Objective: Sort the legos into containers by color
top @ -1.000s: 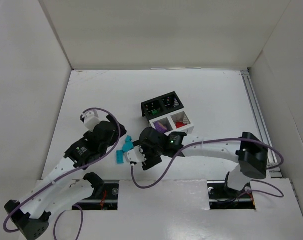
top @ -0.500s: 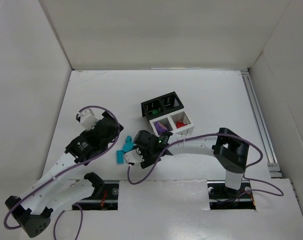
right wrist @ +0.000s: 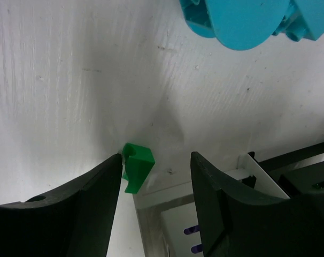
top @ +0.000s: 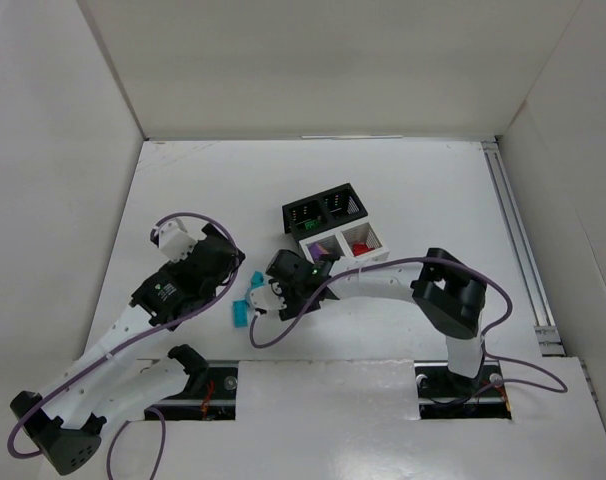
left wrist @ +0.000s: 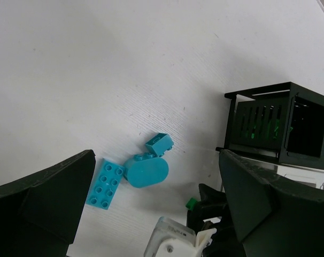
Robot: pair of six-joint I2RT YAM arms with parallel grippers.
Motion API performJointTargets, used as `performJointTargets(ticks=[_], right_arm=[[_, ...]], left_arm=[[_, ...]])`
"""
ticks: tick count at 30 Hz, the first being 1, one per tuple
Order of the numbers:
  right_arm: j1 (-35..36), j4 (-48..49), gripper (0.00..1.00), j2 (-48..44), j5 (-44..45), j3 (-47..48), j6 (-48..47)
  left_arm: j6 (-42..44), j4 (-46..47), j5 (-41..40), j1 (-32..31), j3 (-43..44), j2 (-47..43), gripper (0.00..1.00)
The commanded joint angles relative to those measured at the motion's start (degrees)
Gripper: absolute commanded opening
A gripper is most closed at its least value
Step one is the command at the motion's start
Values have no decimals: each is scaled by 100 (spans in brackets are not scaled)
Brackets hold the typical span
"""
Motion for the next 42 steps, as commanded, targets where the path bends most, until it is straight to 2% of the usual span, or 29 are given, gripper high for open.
performJointTargets(ticks=[1, 7, 14, 21, 25, 29, 33, 34, 37, 42], right_arm=[[-37, -170, 60, 85, 73, 219, 116], [-37, -232, 52, 191, 20, 219, 168], [-37, -285, 26, 139, -270, 219, 168], [-37, 136, 14, -501, -911, -1, 168], [-37, 382, 12, -1135, -1062, -115, 107], [-37, 453, 12, -1759, -624, -115, 160], [-555, 568, 12, -2181, -622, 69, 265], [-843, 672, 12, -2182, -683, 156, 265], [-1327, 726, 12, -2173, -684, 437, 265], [-1847, 726, 13, -1621, -745, 1018, 318]], left_arm=[[-160, -240, -292, 15, 196, -72, 100], [-161, -241, -346, 15, 196, -125, 100], [-161, -241, -399, 15, 196, -72, 100], [-30, -83, -328, 15, 135, -20, 100], [137, 242, -144, 15, 82, 42, 100], [348, 628, 101, 15, -128, 244, 100], [839, 1278, 733, 339, -357, 499, 100], [1102, 1410, 918, 663, -419, 552, 100], [1508, 1912, 1622, 1034, -638, 719, 100], [1860, 2579, 2096, 1088, -815, 1122, 100]])
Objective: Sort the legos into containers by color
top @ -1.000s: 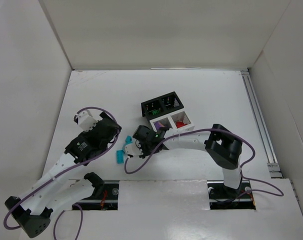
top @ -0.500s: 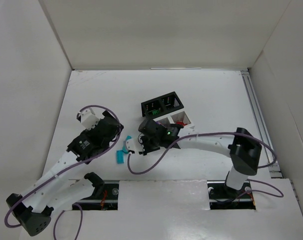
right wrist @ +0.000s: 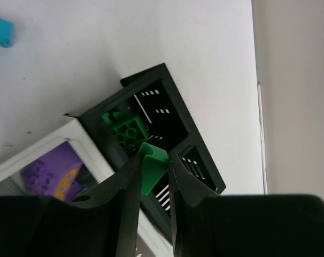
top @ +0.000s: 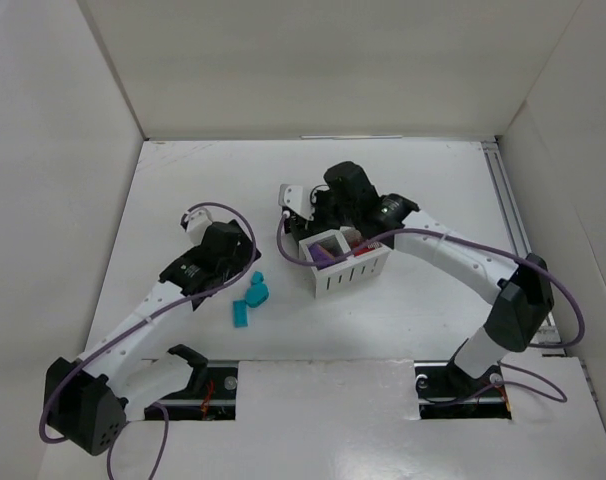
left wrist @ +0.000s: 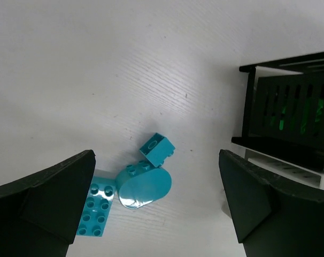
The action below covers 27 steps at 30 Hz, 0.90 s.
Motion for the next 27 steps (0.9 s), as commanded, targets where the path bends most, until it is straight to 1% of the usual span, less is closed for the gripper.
performJointTargets(ticks=[1, 3, 8, 11, 12, 13, 16, 17, 19, 21, 23, 27], right_arm=[[-223, 238, 16, 373, -150, 497, 138], [-277, 238, 16, 540, -247, 656, 139], [-330, 291, 21, 797, -441, 797, 139], [-330, 238, 39, 981, -371, 903, 139], [-330, 186, 47, 1033, -292, 903, 139], [-330, 186, 66, 1034, -222, 903, 191], [-330, 255, 85, 832, -133, 824, 279], [-330, 326, 88, 666, -72, 650, 280], [-330, 405, 89, 472, -2, 491, 359], [-330, 485, 89, 174, -1, 228, 490], [-392, 555, 89, -3, -1, 51, 570], [-497, 555, 91, -407, 104, -378, 701]], left_arm=[[511, 710, 524, 34, -52, 179, 100], [512, 710, 524, 34, -52, 337, 100], [565, 762, 524, 34, 1, 873, 100], [618, 920, 690, 34, 1, 1189, 100], [618, 982, 691, 34, 1, 1260, 99], [670, 982, 691, 34, 1, 1330, 99], [723, 1044, 752, 34, -51, 1506, 94], [723, 1044, 752, -18, -52, 1507, 92], [723, 1175, 752, -19, -105, 1577, 89], [723, 1237, 752, -71, -157, 1639, 83], [723, 1237, 639, -246, -157, 1814, 79], [723, 1290, 585, -247, -157, 2165, 72]])
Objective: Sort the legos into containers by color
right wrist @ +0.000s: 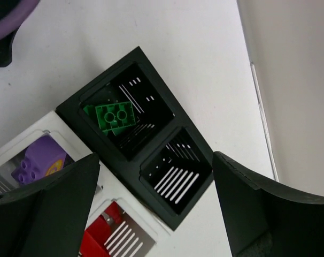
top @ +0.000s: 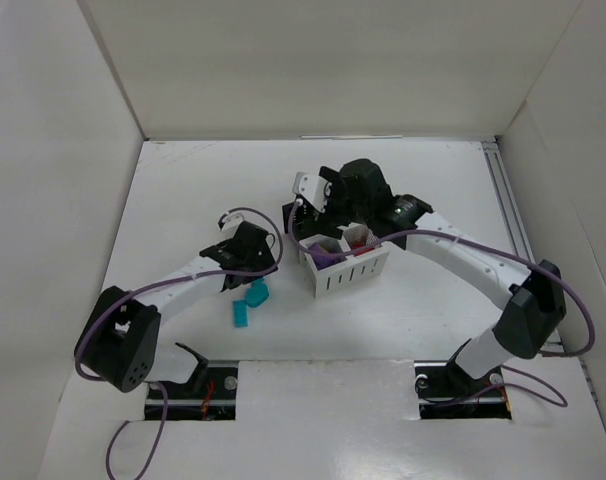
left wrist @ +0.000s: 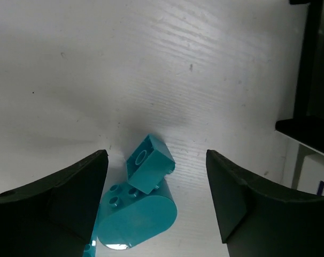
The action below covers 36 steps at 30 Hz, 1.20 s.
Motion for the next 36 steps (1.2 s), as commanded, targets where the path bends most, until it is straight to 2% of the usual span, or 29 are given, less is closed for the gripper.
performJointTargets(ticks=[1, 5, 6, 13, 17, 22, 23, 27, 28, 32, 35, 36], right_arm=[[-106, 286, 91, -483, 82, -296, 305], [-316, 286, 91, -888, 82, -613, 359], [-317, 286, 91, -950, 82, -666, 359], [-606, 286, 91, -1417, 82, -1053, 543], [-668, 286, 91, -1732, 82, -1289, 596], [-896, 505, 92, -2540, 362, -1843, 1043], [-958, 506, 92, -2707, 642, -1948, 1175], [-1327, 611, 96, -3647, 1328, -2607, 1738], [-1484, 672, 100, -4014, 1408, -2835, 1808], [-1854, 498, 100, -4754, 1778, -3118, 1941], [-2083, 356, 100, -5063, 1962, -3171, 1941], [-2083, 278, 100, -5064, 1963, -3171, 1941]], left_arm=[[72, 110, -125, -15, 0, 220, 71], [72, 110, -125, -138, 53, 528, 59], [72, 110, -125, -191, 53, 529, 52], [-34, 110, -178, -253, 53, 590, 26], [-34, -250, -450, -305, 281, 354, 8], [141, -514, -670, -305, 965, -95, 6], [220, -514, -670, -305, 1089, -235, 6], [783, -85, -442, -305, 1783, -289, 6], [1001, -5, -346, -305, 1950, -176, 6], [1520, 329, 278, -305, 3134, 606, 6], [1759, 329, 656, -445, 3874, 1458, 6], [1872, 329, 718, -446, 4355, 1669, 6]])
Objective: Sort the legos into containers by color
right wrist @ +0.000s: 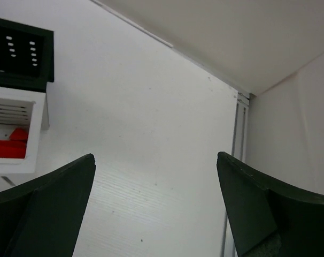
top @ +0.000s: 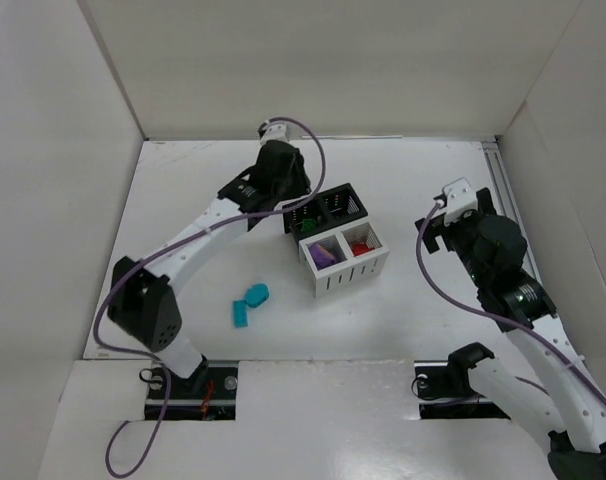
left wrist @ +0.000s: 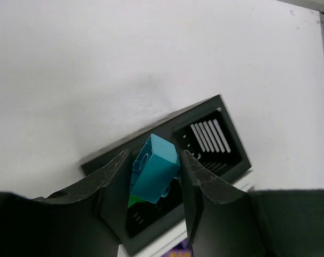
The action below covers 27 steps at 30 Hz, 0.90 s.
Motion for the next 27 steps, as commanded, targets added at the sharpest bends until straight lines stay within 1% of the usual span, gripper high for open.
performJointTargets(ticks=[1, 2, 3, 4, 7, 8, 11, 13, 15, 16, 19, 20, 22, 24, 26, 27], right_arm=[[-168, 0, 100, -137, 332, -26, 190], [-221, -61, 100, -190, 332, -26, 190], [-222, -62, 100, -190, 332, -26, 190], [-274, -62, 100, -190, 332, -78, 190], [-336, -62, 100, -32, 272, -79, 190], [-336, -62, 100, 55, 219, -79, 190], [-389, -62, 100, 179, 26, -26, 190], [-442, -9, 100, 284, -37, -26, 138], [-442, -9, 100, 284, -281, -26, 85], [-442, 52, 100, 284, -352, -26, 33], [-442, 271, 100, 284, -844, -88, -100], [-442, 324, 100, 284, -1019, -88, -195], [-442, 386, 100, 337, -1449, -140, -249], [-355, 439, 100, 407, -1697, -140, -450], [-170, 439, 100, 494, -2031, -140, -635], [127, 439, 100, 678, -2084, -79, -801]], left_arm=[[527, 46, 465, -179, 890, 832, 6], [605, -42, 526, -241, 1092, 1019, 6], [606, -43, 527, -241, 1486, 1195, 6], [667, -139, 596, -293, 1664, 1536, 6], [668, -297, 702, -347, 2243, 1969, 6], [668, -368, 702, -347, 2359, 2196, 8], [668, -439, 702, -408, 2589, 2418, 15], [668, -439, 702, -461, 2589, 2480, 28], [668, -439, 650, -461, 2589, 2428, 36], [668, -439, 650, -461, 2536, 2375, 46], [668, -439, 536, -513, 2308, 2076, 58], [668, -439, 535, -514, 2246, 1980, 69], [668, -377, 396, -575, 1992, 1656, 80], [668, -377, 395, -637, 1781, 1444, 88], [554, -377, 342, -689, 1535, 1014, 94], [553, -377, 246, -689, 1194, 838, 100]])
